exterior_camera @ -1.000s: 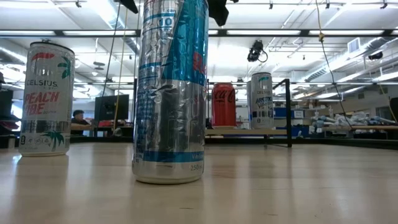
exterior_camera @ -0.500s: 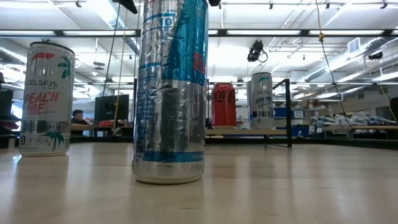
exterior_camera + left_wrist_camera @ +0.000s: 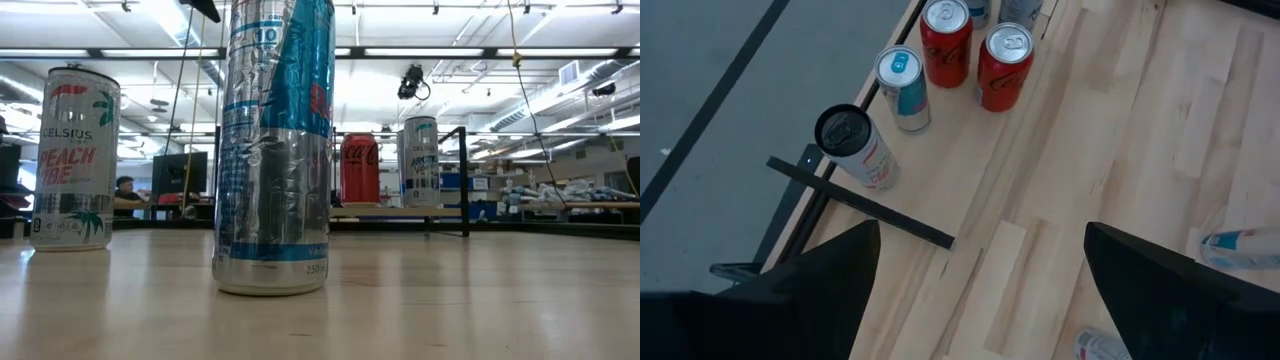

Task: Place canned beverage on shelf
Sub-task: Align the blue soda can with the blue soda can on the shelf

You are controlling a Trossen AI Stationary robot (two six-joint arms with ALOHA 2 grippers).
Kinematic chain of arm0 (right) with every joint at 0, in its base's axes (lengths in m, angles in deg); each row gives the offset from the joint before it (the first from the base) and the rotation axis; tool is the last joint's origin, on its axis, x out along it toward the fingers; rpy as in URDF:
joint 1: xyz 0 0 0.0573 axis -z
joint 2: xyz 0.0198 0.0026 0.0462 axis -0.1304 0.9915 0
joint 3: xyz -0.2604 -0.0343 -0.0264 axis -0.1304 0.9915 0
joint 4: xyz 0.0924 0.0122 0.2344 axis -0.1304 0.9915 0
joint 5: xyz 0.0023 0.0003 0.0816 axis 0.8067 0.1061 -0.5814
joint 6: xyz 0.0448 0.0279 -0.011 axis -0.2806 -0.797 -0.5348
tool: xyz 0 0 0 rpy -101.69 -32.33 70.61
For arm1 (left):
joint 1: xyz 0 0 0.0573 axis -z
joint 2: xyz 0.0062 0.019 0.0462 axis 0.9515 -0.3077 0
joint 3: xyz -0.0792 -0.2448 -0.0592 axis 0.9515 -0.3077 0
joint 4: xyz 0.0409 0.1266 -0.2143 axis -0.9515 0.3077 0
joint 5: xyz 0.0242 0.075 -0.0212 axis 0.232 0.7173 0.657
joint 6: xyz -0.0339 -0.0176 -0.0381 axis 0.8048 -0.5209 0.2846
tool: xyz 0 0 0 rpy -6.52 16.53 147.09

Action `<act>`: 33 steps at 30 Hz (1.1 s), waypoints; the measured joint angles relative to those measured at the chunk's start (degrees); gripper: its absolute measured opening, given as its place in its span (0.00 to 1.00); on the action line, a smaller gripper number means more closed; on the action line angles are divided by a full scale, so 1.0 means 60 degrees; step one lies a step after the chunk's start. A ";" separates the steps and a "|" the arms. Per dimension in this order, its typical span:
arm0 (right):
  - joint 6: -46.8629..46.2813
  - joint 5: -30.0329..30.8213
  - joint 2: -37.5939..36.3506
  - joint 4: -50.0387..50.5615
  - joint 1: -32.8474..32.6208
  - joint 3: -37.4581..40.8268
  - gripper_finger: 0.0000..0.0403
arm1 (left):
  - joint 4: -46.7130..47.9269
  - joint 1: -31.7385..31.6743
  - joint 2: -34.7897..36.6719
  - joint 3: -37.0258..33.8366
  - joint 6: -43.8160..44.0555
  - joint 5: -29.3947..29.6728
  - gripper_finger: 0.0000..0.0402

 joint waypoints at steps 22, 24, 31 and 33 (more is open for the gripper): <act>0.2425 -0.0253 0.2330 0.0233 -0.0978 0.0007 0.93 | -0.0018 -0.0003 0.0000 0.0000 -0.0295 0.0007 0.88; 0.2618 -0.0259 0.2531 0.0213 -0.0933 0.0007 0.93 | -0.0018 0.0000 0.0000 0.0000 -0.0298 0.0007 0.88; 0.3107 -0.0579 0.3295 0.0083 -0.0759 0.0007 0.93 | -0.0018 -0.0002 0.0000 0.0000 -0.0376 0.0004 0.88; 0.3284 -0.0721 0.3431 0.0053 -0.0755 0.0007 0.93 | -0.0018 0.0000 0.0000 0.0000 -0.0418 0.0004 0.88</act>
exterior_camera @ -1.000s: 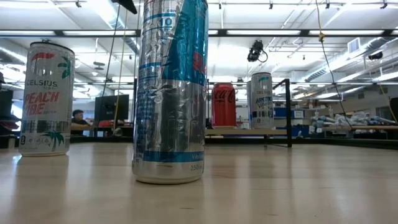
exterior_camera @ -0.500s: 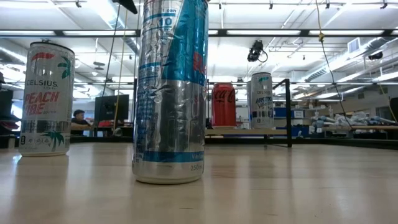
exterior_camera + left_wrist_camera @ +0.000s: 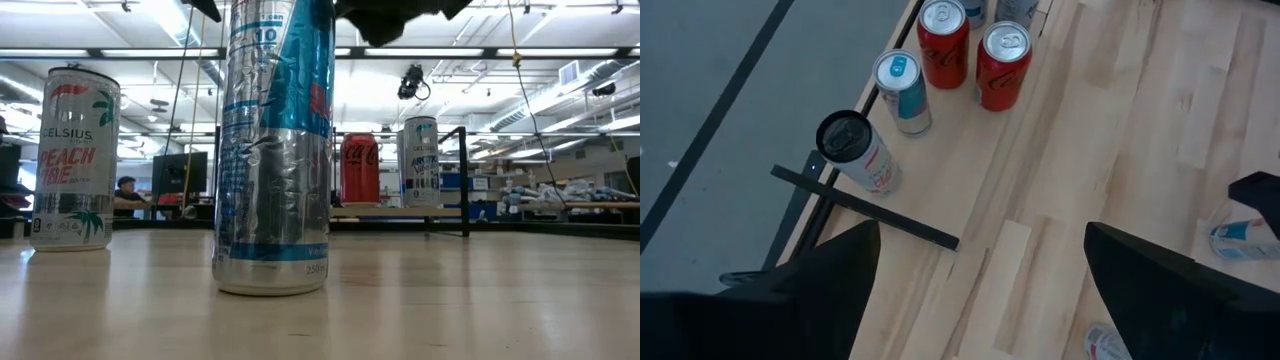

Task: Place canned beverage on shelf
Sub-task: Align the blue soda can with the blue soda can on the shelf

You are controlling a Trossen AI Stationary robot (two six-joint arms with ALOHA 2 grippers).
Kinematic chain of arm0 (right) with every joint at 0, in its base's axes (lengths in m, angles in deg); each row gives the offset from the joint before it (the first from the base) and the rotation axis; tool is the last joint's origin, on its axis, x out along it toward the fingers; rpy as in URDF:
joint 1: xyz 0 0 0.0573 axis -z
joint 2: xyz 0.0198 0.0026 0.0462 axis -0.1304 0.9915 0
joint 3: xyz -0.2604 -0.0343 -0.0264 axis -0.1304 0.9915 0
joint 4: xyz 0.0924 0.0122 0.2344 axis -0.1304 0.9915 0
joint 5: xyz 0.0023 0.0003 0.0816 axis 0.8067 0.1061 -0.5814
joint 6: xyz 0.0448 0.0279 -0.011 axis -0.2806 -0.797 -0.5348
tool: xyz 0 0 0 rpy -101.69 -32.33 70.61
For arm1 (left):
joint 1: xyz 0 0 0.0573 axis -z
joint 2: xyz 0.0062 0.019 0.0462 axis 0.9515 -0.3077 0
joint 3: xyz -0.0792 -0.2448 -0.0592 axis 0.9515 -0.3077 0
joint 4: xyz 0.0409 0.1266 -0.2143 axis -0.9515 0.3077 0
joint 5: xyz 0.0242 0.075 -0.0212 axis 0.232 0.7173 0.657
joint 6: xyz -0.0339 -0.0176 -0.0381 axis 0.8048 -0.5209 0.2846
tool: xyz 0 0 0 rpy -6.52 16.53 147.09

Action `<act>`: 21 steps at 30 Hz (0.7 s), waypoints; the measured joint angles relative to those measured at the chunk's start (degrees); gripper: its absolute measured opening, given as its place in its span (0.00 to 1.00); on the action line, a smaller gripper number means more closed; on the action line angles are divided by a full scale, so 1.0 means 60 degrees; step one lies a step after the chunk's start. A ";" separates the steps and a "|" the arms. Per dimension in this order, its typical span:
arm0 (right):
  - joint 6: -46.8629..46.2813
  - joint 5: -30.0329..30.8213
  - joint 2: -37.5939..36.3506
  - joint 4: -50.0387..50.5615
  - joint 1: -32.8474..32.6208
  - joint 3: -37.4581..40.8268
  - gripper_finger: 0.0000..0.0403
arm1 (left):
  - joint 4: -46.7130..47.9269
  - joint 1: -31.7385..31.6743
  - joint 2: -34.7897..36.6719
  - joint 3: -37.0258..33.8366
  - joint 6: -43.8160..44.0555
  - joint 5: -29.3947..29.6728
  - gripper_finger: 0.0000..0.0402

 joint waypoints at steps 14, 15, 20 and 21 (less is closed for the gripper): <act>0.0045 -0.0009 0.0225 -0.0500 -0.0132 0.0010 0.93 | -0.0020 0.0000 0.0007 -0.0161 -0.0045 -0.0007 0.88; 0.0045 -0.0028 0.0293 -0.0712 -0.0135 -0.0005 0.93 | -0.0024 -0.0004 0.0007 -0.0270 -0.0042 -0.0007 0.88; 0.0069 0.0205 0.0333 -0.0711 -0.0216 0.0000 0.92 | -0.0018 0.0000 0.0004 -0.0911 -0.0162 -0.0008 0.88; 0.0079 0.0282 0.0328 -0.0732 -0.0224 0.0000 0.92 | -0.0017 0.0000 0.0000 -0.1069 -0.0172 -0.0024 0.88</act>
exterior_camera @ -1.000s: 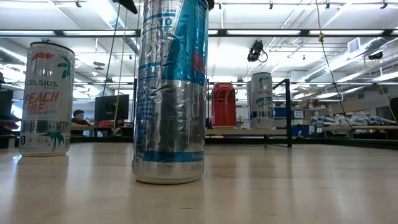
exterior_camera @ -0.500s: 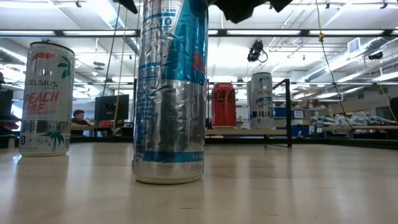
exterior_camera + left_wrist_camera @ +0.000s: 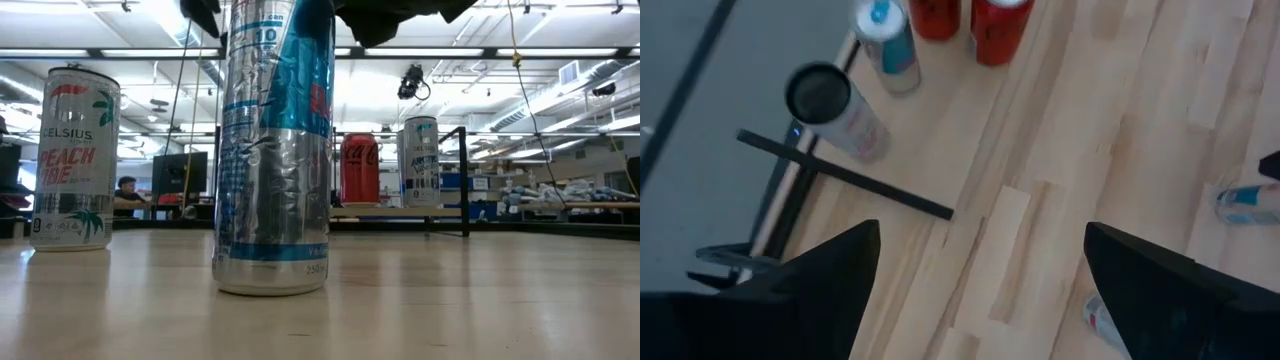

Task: Place canned beverage on shelf
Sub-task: Align the blue soda can with the blue soda can on the shelf

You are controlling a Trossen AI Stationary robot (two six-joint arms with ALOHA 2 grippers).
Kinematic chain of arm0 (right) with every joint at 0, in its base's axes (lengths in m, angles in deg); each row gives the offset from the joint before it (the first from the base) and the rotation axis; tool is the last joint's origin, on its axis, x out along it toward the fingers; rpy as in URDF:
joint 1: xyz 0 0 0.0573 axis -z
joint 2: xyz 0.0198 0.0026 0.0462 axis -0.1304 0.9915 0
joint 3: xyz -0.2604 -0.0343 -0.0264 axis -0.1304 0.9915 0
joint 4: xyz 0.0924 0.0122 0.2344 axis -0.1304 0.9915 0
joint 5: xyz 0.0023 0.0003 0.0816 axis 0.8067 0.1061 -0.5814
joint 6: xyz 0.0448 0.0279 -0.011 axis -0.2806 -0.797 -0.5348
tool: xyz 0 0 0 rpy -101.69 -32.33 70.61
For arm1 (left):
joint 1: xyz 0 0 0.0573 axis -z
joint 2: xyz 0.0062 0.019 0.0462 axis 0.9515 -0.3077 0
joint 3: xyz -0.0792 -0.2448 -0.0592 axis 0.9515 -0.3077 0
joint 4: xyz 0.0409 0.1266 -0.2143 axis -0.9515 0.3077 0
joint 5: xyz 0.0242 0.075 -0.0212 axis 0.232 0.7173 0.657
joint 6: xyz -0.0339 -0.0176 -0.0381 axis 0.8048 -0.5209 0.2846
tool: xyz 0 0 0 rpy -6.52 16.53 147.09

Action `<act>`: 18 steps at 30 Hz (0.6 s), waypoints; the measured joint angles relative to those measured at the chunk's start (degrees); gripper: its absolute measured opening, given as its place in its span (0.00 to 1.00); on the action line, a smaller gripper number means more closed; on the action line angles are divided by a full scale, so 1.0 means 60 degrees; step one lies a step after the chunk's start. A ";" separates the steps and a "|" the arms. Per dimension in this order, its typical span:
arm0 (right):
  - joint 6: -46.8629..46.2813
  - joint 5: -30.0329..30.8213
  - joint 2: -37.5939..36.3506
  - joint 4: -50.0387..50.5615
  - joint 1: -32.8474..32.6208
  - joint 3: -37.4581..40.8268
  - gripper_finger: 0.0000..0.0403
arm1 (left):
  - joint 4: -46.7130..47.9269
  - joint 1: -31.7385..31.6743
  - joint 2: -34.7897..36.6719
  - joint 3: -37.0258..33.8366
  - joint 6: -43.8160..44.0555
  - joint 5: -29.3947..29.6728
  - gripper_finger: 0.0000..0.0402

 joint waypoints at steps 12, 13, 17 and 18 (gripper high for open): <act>0.0131 0.0234 0.0000 0.0060 0.0006 0.0000 0.71 | -0.0014 -0.0004 0.0326 -0.2687 -0.0204 -0.1189 0.88; 0.0108 0.0292 0.0000 0.0053 0.0006 0.0000 0.68 | 0.0001 -0.0004 0.0367 -0.2940 -0.0204 -0.1189 0.88; -0.0065 0.1015 0.0000 -0.0261 0.0002 0.0000 0.62 | -0.0064 -0.0018 0.0744 -0.3859 -0.0208 -0.1203 0.88; -0.0116 0.1221 0.0000 -0.0392 0.0007 0.0000 0.62 | -0.0150 -0.0018 0.0843 -0.4061 -0.0203 -0.1252 0.88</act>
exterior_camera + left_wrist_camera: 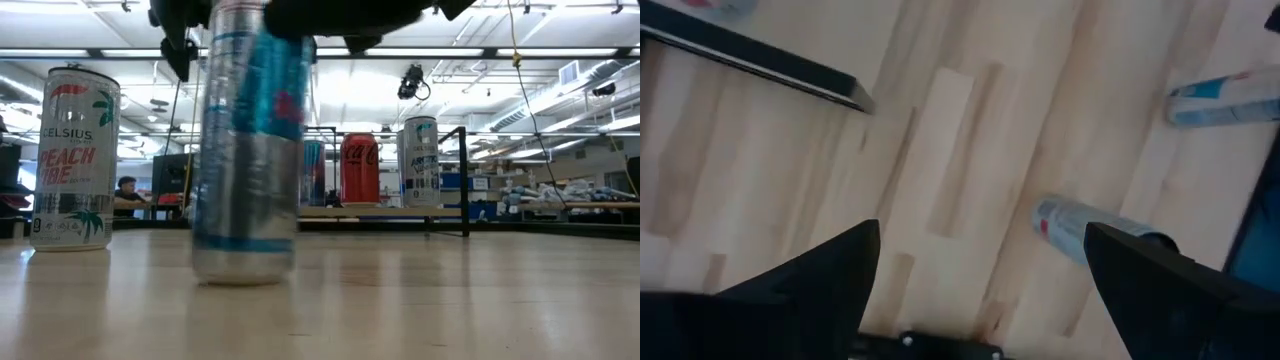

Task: Place canned beverage on shelf
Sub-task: Align the blue soda can with the blue soda can on the shelf

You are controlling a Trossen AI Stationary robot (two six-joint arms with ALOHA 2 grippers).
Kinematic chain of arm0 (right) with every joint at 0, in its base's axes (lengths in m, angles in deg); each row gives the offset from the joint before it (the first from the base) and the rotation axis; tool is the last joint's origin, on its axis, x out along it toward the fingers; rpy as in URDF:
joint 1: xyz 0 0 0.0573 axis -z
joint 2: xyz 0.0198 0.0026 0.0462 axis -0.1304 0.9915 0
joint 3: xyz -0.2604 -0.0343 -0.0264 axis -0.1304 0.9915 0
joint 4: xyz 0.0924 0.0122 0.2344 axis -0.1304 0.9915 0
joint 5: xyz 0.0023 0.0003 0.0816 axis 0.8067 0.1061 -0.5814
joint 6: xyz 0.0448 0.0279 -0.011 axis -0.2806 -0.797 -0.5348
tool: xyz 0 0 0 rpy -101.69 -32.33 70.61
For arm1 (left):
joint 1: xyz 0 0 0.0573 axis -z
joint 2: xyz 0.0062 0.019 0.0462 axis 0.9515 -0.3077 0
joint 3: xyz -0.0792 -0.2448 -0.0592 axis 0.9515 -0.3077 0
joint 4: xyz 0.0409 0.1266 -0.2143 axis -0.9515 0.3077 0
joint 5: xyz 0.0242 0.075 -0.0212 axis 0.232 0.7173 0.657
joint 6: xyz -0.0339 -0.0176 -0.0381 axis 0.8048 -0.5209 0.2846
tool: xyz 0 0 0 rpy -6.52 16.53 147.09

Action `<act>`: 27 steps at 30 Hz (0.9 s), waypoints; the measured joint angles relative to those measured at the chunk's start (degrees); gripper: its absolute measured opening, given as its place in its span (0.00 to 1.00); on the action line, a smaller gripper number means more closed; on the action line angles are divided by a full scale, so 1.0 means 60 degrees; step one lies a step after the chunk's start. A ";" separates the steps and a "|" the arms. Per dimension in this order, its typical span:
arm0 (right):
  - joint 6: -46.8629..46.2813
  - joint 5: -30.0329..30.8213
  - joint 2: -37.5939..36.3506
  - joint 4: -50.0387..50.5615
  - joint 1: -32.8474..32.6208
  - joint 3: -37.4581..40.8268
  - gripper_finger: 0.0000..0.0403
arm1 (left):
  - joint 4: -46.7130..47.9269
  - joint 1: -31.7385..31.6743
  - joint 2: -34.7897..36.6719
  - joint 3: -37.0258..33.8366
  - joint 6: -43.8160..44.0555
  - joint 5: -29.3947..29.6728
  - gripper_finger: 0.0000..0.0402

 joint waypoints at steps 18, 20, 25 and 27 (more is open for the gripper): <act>-0.1291 0.1973 -0.0561 -0.0797 0.1496 0.0000 0.65 | -0.3115 0.0022 0.2593 -0.2799 -0.0259 -0.1811 0.88; -0.1291 0.2182 -0.0766 -0.0774 0.1709 0.0000 0.65 | -0.3502 0.0020 0.2807 -0.3144 -0.0378 -0.1989 0.88; -0.1294 0.2638 -0.1303 -0.0571 0.2282 0.0000 0.65 | -0.4281 0.0018 0.3288 -0.4024 -0.0708 -0.2355 0.88; -0.1288 0.2887 -0.1501 -0.0527 0.2560 0.0000 0.65 | -0.4601 0.0015 0.3446 -0.4377 -0.0769 -0.2555 0.88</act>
